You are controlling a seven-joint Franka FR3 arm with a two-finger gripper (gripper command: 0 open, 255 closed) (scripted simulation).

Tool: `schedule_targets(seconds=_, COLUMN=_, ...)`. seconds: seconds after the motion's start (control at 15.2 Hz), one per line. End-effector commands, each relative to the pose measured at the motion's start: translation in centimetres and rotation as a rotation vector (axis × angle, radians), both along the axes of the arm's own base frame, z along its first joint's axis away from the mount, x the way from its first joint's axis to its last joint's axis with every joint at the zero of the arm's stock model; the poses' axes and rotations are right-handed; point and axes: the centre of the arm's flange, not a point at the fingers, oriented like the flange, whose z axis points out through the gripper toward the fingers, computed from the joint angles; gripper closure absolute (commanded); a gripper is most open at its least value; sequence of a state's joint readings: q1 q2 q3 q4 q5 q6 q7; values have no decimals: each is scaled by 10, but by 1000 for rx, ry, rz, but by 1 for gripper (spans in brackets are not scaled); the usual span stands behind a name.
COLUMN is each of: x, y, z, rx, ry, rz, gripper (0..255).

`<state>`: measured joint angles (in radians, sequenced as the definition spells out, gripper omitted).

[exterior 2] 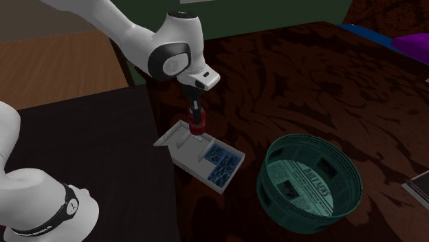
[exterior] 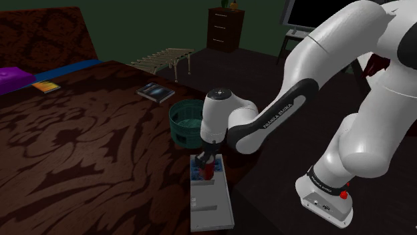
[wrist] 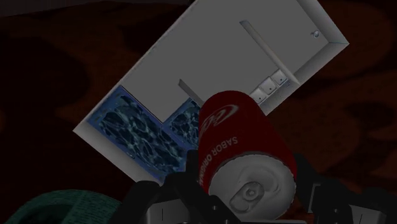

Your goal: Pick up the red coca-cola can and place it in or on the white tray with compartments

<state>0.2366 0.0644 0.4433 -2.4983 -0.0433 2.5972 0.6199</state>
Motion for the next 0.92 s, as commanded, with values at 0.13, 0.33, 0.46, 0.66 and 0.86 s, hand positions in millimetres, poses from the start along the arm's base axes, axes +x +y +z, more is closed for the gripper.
schedule_targets(seconds=0.13, x=-15, y=-19, z=-9, rx=0, ry=-1, rz=-1, gripper=255)
schedule_targets(seconds=0.33, x=-15, y=-19, z=-24, rx=0, ry=-1, rz=-1, gripper=255)
schedule_targets(seconds=0.46, x=-15, y=-19, z=-35, rx=0, ry=-1, rz=-1, gripper=255)
schedule_targets(seconds=0.66, x=-15, y=-19, z=-51, rx=0, ry=-1, rz=-1, gripper=255)
schedule_targets(seconds=0.86, x=-15, y=-19, z=-67, rx=0, ry=-1, rz=-1, gripper=255)
